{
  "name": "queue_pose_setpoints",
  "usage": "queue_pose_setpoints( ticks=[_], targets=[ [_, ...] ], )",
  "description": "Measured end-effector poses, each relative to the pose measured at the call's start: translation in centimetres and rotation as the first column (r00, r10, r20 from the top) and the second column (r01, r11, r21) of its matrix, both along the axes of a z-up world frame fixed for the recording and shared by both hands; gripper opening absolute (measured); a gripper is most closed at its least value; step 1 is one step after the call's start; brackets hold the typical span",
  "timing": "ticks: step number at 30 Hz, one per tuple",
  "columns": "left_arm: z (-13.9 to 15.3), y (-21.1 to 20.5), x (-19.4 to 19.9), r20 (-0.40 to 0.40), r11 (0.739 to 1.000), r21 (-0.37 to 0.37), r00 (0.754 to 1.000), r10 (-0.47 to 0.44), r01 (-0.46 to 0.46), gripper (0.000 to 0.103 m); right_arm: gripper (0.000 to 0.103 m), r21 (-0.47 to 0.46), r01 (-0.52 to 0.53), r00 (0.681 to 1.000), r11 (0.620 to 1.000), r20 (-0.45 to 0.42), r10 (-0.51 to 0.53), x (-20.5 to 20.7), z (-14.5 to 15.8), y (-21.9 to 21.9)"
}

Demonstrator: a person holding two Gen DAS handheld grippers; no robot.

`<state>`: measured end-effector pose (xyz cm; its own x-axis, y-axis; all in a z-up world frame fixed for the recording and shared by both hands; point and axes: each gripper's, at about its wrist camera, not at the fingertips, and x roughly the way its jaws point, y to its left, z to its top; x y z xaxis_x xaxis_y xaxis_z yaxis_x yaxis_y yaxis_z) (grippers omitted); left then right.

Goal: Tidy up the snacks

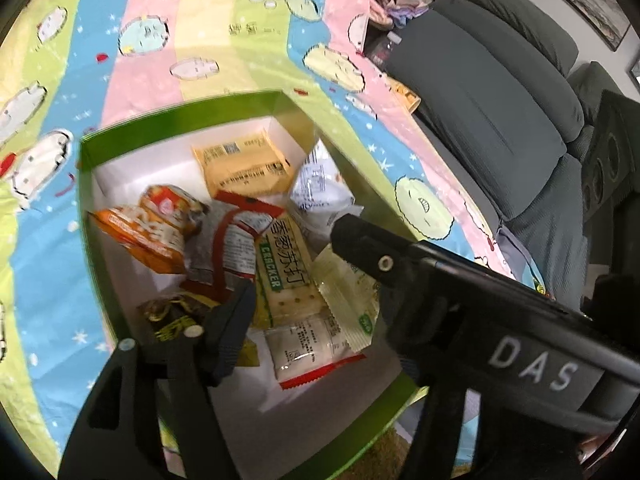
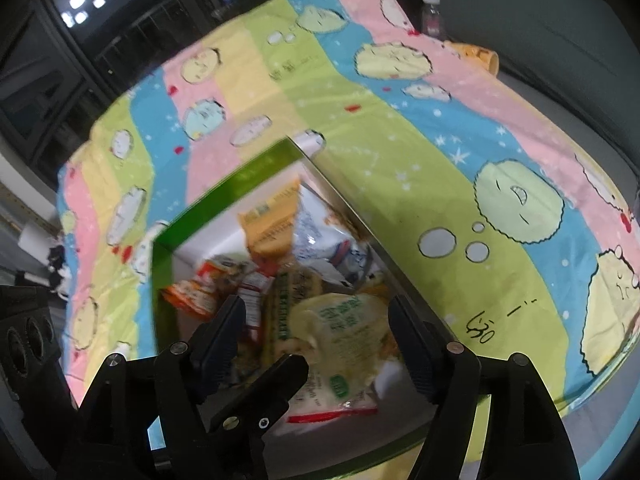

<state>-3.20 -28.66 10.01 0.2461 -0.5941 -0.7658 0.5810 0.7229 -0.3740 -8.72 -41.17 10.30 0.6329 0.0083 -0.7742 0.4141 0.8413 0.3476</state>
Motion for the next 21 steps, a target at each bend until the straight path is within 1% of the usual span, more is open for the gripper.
queue_pose_setpoints(
  ticks=[1,3,5,7,9,10,11,13,17,21],
  targets=[
    [0.2,0.2,-0.1,0.007,1.000,0.004,1.000,0.008,-0.008,0.075,0.075,-0.003,-0.001,1.000,1.000,0.016,0.001,-0.2,0.4,0.2],
    [1.1,1.0,-0.6,0.033,1.000,0.004,0.999,0.026,-0.026,0.079,0.076,-0.009,-0.004,0.999,1.000,0.047,0.004,-0.7,1.2,0.5],
    [2.2,1.9,-1.1,0.084,0.999,0.012,0.995,0.050,-0.051,0.086,0.078,-0.012,-0.008,0.997,1.000,0.074,0.009,-1.0,1.9,0.8],
    [3.2,2.8,-1.6,0.120,0.997,0.008,0.990,0.072,-0.073,0.087,0.079,-0.014,-0.012,0.994,1.000,0.110,0.014,-1.6,2.7,1.2],
    [3.9,3.4,-1.7,0.129,0.996,0.002,0.988,0.089,-0.090,0.092,0.080,-0.020,-0.012,0.991,1.000,0.135,0.014,-2.0,3.3,1.5],
    [4.1,3.5,-1.7,0.138,0.995,0.000,0.985,0.101,-0.102,0.097,0.080,-0.020,-0.017,0.987,1.000,0.159,0.020,-2.4,3.8,1.7],
    [4.4,3.9,-1.9,0.153,0.994,-0.008,0.982,0.113,-0.113,0.099,0.083,-0.019,-0.025,0.984,1.000,0.178,0.027,-2.6,4.1,1.9],
    [4.9,4.3,-2.0,0.170,0.992,-0.015,0.977,0.127,-0.126,0.102,0.085,-0.021,-0.036,0.977,0.999,0.210,0.039,-3.1,4.7,2.2],
    [5.5,5.2,-2.2,0.175,0.989,-0.026,0.974,0.145,-0.143,0.102,0.086,-0.044,-0.032,0.970,0.999,0.241,0.042,-3.8,5.5,2.8],
    [5.6,5.8,-2.3,0.198,0.984,-0.010,0.964,0.177,-0.178,0.102,0.087,-0.069,-0.020,0.973,0.997,0.230,0.036,-3.6,5.7,3.2]
  ],
)
